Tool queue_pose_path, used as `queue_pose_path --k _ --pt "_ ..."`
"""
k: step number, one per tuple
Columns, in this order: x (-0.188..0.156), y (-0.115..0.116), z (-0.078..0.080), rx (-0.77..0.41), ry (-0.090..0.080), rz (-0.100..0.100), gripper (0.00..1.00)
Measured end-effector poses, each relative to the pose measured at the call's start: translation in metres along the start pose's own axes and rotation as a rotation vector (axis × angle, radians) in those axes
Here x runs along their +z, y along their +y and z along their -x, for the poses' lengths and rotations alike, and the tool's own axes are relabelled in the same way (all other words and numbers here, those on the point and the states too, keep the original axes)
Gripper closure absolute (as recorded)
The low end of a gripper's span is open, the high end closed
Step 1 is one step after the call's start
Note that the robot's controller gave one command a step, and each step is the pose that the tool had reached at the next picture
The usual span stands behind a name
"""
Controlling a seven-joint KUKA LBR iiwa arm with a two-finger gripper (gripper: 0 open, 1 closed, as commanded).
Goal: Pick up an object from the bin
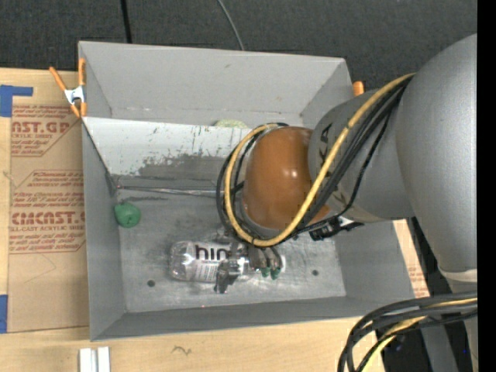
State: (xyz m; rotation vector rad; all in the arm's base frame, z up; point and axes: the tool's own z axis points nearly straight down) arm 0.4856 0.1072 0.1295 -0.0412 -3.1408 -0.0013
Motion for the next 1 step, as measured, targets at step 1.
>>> queue_pose_path --k 1 --pt "-0.0109 0.0002 0.0001 0.000 -0.001 0.000 1.00"
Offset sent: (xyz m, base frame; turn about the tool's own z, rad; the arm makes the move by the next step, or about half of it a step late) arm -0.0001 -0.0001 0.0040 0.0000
